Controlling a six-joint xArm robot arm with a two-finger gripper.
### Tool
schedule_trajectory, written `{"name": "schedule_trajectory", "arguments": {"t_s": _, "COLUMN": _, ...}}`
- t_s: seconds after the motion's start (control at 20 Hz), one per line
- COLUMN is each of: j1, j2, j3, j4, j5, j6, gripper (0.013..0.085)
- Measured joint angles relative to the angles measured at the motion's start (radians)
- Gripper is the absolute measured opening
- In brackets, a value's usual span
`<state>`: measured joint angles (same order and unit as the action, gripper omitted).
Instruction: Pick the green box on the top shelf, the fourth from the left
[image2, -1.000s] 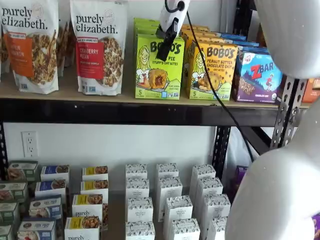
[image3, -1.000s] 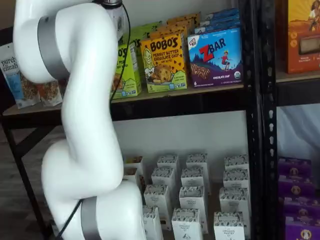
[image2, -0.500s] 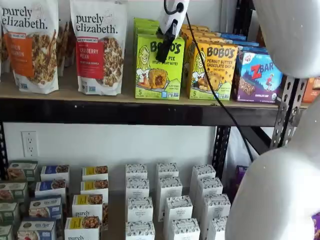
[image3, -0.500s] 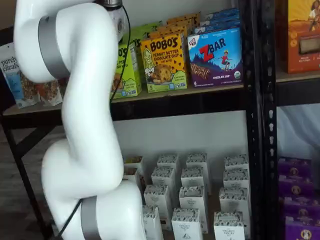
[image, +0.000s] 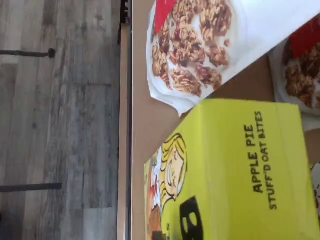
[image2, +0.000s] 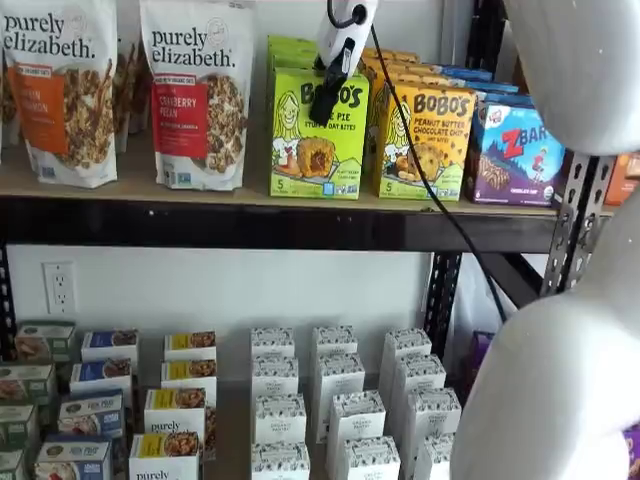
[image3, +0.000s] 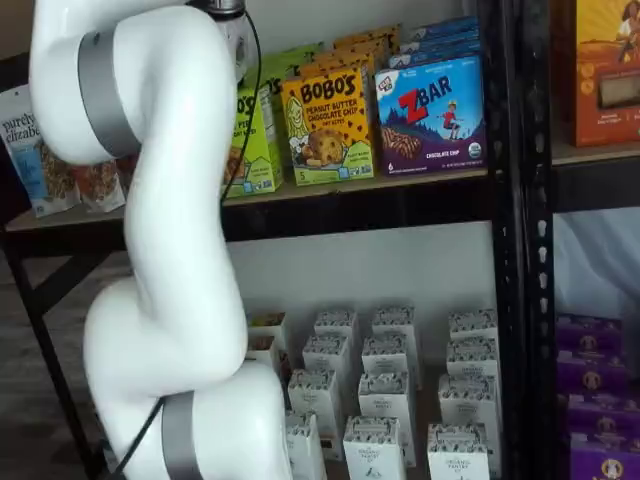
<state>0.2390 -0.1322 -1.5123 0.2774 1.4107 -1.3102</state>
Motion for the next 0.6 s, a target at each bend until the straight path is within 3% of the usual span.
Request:
{"name": "schedule_trajectory", "arguments": {"t_s": 0.15, "j1": 0.001, "j2": -0.001, "j3": 0.001, "j4": -0.002, "j5": -0.003, "j6": 0.001, "gripper": 0.061}}
{"name": "schedule_trajectory", "arguments": {"t_s": 0.25, "j1": 0.002, "j2": -0.002, "j3": 0.003, "j4": -0.003, "j5": -0.006, "j6": 0.001, "gripper": 0.053}}
{"name": "schedule_trajectory", "arguments": {"t_s": 0.45, "j1": 0.002, "j2": -0.005, "j3": 0.007, "j4": -0.003, "j5": -0.011, "j6": 0.001, "gripper": 0.045}}
{"name": "schedule_trajectory", "arguments": {"t_s": 0.6, "j1": 0.001, "j2": -0.003, "j3": 0.002, "j4": -0.004, "j5": -0.005, "j6": 0.001, "gripper": 0.045}}
